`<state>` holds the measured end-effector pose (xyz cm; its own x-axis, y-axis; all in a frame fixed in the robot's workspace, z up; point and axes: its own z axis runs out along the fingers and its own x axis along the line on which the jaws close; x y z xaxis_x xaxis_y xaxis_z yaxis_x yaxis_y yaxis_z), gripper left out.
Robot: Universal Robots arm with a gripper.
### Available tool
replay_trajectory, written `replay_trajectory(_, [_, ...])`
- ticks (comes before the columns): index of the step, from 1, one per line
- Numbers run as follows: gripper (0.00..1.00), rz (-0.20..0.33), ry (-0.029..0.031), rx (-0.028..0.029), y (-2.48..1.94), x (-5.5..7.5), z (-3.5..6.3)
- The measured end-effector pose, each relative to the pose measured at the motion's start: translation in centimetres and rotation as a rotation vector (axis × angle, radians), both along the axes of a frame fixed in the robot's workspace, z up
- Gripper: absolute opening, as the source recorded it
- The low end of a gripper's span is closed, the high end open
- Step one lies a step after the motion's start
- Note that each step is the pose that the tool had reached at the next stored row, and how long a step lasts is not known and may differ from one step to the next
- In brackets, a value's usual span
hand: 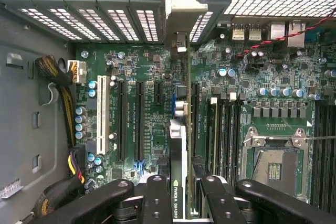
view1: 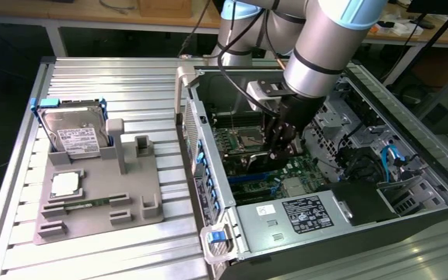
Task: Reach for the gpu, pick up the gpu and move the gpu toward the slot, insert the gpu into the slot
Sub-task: 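Insert the gpu into the slot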
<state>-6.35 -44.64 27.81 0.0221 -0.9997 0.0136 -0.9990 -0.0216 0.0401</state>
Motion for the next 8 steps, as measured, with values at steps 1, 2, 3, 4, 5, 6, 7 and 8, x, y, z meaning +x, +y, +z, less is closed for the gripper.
replay_trajectory(1, [0.27, -0.001, 0.0001, -0.0001, -0.02, 0.00, -0.01])
replay_trajectory(2, [0.27, -0.002, 0.0001, -0.0001, -0.06, 0.00, -0.02])
replay_trajectory(3, [0.27, -0.004, 0.0001, -0.0002, -0.10, 0.00, -0.02])
replay_trajectory(4, [0.27, -0.006, 0.0001, 0.0000, -0.14, 0.00, -0.04])
replay_trajectory(5, [0.27, -0.008, 0.0001, -0.0001, -0.18, 0.00, -0.04])
replay_trajectory(6, [0.27, -0.012, 0.0000, 0.0000, -0.21, 0.00, -0.05])
replay_trajectory(7, [0.27, -0.015, 0.0000, 0.0000, -0.22, 0.00, -0.06])
replay_trajectory(8, [0.27, -0.020, 0.0001, 0.0000, -0.22, 0.00, -0.07])
